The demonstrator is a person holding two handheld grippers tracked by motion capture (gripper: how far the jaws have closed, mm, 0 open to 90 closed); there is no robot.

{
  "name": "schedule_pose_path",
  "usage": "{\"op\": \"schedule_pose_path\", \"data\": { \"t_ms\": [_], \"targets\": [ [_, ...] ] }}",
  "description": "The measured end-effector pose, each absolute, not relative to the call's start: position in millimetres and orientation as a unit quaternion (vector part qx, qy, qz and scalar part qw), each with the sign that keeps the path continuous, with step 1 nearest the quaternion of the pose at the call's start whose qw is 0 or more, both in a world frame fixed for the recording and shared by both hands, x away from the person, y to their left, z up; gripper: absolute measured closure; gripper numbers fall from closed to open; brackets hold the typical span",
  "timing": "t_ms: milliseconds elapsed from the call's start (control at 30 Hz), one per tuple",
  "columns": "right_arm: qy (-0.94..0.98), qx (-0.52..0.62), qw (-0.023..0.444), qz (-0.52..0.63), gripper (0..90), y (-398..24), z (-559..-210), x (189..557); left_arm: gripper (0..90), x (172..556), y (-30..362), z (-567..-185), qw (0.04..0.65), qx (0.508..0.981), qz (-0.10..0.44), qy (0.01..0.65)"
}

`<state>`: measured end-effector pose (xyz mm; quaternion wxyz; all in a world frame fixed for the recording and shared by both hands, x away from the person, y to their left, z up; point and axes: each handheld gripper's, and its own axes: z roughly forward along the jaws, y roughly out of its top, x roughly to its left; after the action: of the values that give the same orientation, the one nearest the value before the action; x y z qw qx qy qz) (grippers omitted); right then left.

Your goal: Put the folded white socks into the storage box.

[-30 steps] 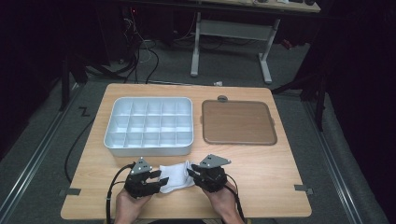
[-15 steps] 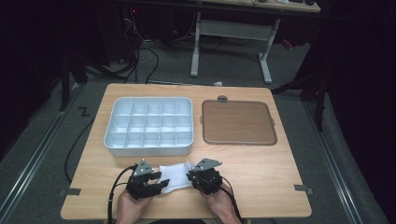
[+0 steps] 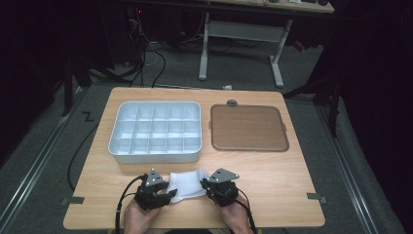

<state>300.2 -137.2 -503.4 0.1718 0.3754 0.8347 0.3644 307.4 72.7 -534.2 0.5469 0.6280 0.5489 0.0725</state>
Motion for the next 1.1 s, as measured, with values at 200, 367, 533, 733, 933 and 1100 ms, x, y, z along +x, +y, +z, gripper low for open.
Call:
{"op": "schedule_pose_path", "data": {
  "t_ms": [200, 367, 533, 733, 933, 1100],
  "targets": [
    [0.834, 0.395, 0.163, 0.348, 84.4, -141.7, -518.4, 300.3, 56.8, 306.0, 70.5, -535.1, 0.549, 0.625, 0.081, 0.549],
    [0.834, 0.393, 0.168, 0.349, 84.3, -142.3, -521.1, 300.1, 57.1, 305.8, 70.3, -535.5, 0.552, 0.620, 0.083, 0.551],
    [0.833, 0.396, 0.163, 0.351, 84.0, -142.9, -521.1, 300.6, 57.0, 307.8, 71.3, -534.2, 0.548, 0.621, 0.075, 0.556],
    [0.836, 0.389, 0.161, 0.352, 83.0, -143.9, -520.8, 306.3, 57.0, 310.9, 69.9, -532.8, 0.540, 0.630, 0.068, 0.554],
    [0.827, 0.397, 0.161, 0.365, 81.2, -145.1, -523.5, 304.8, 55.8, 311.5, 70.9, -532.3, 0.543, 0.624, 0.061, 0.558],
    [0.831, 0.390, 0.148, 0.368, 66.5, -144.8, -520.5, 306.0, 51.6, 314.2, 72.6, -523.8, 0.553, 0.613, 0.057, 0.561]
  ]
}}
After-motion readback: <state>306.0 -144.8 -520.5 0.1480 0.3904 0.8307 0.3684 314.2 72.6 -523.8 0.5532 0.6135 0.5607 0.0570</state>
